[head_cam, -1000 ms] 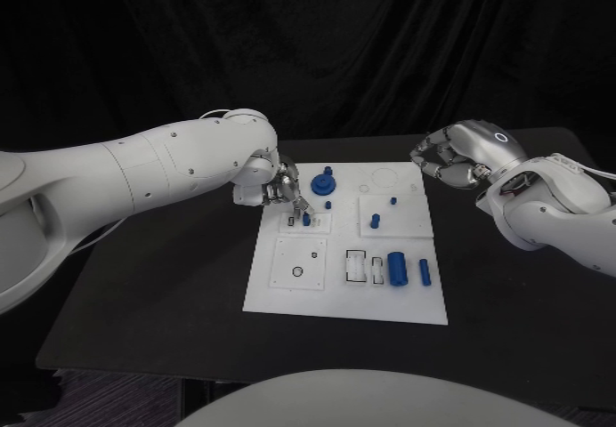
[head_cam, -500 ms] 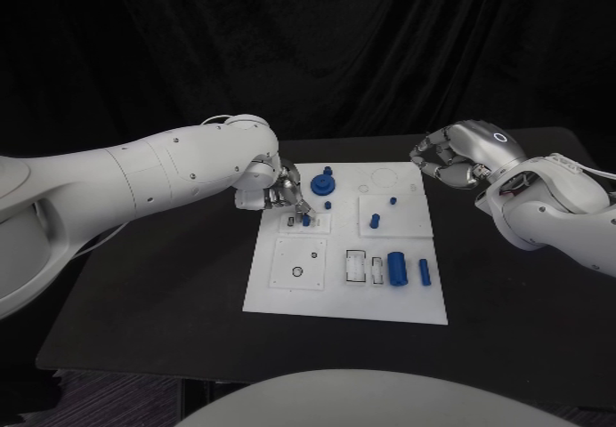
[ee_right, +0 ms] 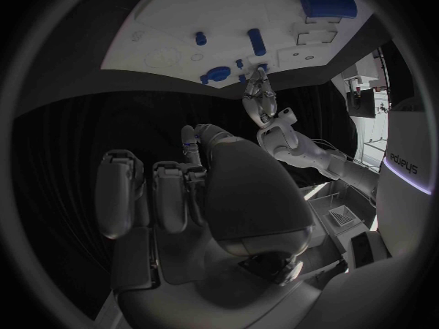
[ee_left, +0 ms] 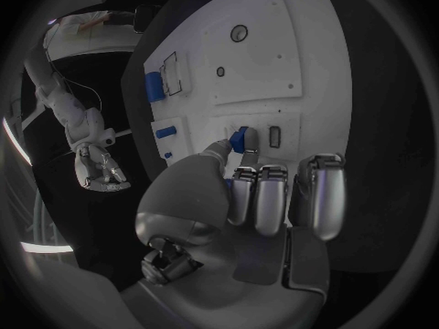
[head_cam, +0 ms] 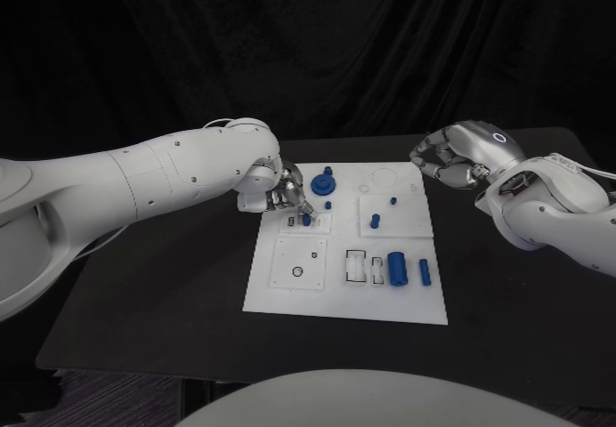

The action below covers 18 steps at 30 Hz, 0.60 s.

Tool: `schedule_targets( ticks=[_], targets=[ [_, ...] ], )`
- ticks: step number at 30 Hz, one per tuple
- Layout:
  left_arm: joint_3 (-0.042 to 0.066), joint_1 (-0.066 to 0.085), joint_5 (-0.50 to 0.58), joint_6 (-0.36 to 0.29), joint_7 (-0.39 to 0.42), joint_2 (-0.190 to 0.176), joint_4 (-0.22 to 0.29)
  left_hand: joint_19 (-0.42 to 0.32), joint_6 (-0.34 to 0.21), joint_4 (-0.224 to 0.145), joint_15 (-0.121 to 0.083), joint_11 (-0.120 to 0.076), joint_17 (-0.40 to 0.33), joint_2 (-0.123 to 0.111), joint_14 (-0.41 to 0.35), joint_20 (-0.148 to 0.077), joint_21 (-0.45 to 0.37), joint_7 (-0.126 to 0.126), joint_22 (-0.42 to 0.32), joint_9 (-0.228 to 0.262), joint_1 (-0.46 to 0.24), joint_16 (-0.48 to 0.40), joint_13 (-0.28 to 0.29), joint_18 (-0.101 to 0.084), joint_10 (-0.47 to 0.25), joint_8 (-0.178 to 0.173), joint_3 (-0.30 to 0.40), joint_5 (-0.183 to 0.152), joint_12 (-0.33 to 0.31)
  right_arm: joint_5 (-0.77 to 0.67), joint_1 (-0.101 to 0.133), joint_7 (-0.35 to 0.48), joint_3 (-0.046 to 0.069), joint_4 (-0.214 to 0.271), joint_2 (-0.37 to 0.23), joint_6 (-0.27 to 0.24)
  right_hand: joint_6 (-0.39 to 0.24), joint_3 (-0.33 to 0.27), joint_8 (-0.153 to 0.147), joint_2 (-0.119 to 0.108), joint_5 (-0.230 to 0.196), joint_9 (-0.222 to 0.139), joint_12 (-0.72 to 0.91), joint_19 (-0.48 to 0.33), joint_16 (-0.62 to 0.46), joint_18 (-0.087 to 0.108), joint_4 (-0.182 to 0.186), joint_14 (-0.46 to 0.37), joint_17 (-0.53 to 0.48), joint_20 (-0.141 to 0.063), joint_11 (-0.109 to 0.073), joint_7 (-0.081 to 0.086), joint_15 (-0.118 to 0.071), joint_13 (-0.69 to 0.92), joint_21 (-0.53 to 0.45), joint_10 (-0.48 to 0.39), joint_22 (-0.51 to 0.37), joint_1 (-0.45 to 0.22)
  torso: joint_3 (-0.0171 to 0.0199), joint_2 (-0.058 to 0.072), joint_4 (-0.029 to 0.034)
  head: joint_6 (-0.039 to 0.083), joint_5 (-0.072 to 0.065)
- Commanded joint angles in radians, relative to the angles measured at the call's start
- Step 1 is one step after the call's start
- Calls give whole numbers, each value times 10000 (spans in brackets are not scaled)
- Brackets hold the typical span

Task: Assemble the parts on the task board

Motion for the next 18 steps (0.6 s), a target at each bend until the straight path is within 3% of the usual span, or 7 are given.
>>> schedule_targets(
  ticks=[1, 2, 5, 13, 18],
  targets=[
    [-12, -50, 13, -21, 125, 6, -13, -59, 57, -53, -10, -41, 2632, -110, 1057, -29, -46, 2, 1918, -28, -24, 65, 2631, -121, 1062, -64, 200, 245, -43, -58, -15, -182, 8, -7, 4, 102, 43, 73, -48, -27, 7, -13, -45, 264, -75, 76, -25, 875, 2000, 78, 78, 38, 62, 2484, -54, 924, 2004, 56, 5, 4, 3, -1, 14],
    [-12, -51, 13, -19, 123, 6, -16, -63, 63, -109, -13, -43, 2632, -170, 1057, -32, -57, 1, 1920, -42, -45, 65, 2631, -119, 1062, -72, 350, 431, -43, -58, -15, -185, 8, -8, 5, 107, 43, 73, -48, -27, 7, -13, -45, 264, -75, 76, -25, 875, 2000, 78, 78, 38, 62, 2484, -54, 924, 2004, 56, 3, 3, 13, -1, 8],
    [-12, -54, 13, -6, 114, 3, -22, -63, 78, -233, -12, -43, 2632, -284, 1057, -43, -73, 0, 1930, -60, -112, 65, 2631, -116, 1062, -81, 753, 579, -43, -58, -15, -196, 8, -12, 5, 129, 43, 73, -48, -27, 7, -13, -45, 264, -75, 76, -25, 875, 2000, 78, 78, 38, 62, 2484, -54, 924, 2004, 56, 5, -1, 12, -1, 15],
    [-12, -60, 13, -11, 131, -32, 20, -47, 102, -766, -15, -42, 2632, -821, 1057, -36, -113, 12, 1980, 16, -754, 65, 2631, -118, 1062, -21, 2461, 668, -43, -58, -16, -231, 8, -27, 6, 192, 43, 73, -48, -27, 7, -13, -45, 264, -75, 76, -25, 875, 2000, 78, 78, 38, 62, 2484, -54, 924, 2004, 56, 7, -1, 4, -1, 39],
    [-12, -63, 13, -52, 219, -72, 51, -65, 121, -1027, -19, -49, 2632, -985, 1057, -38, -156, 1, 1985, 95, -968, 65, 2631, -110, 1062, 42, 2951, 653, -43, -58, -17, -250, 8, -38, 13, 238, 46, 82, -47, -25, 6, -13, -51, 255, -87, 81, -32, 872, 1989, 77, 77, 37, 61, 2476, -78, 917, 1996, 60, 6, -4, -2, -1, 46]
  ],
)
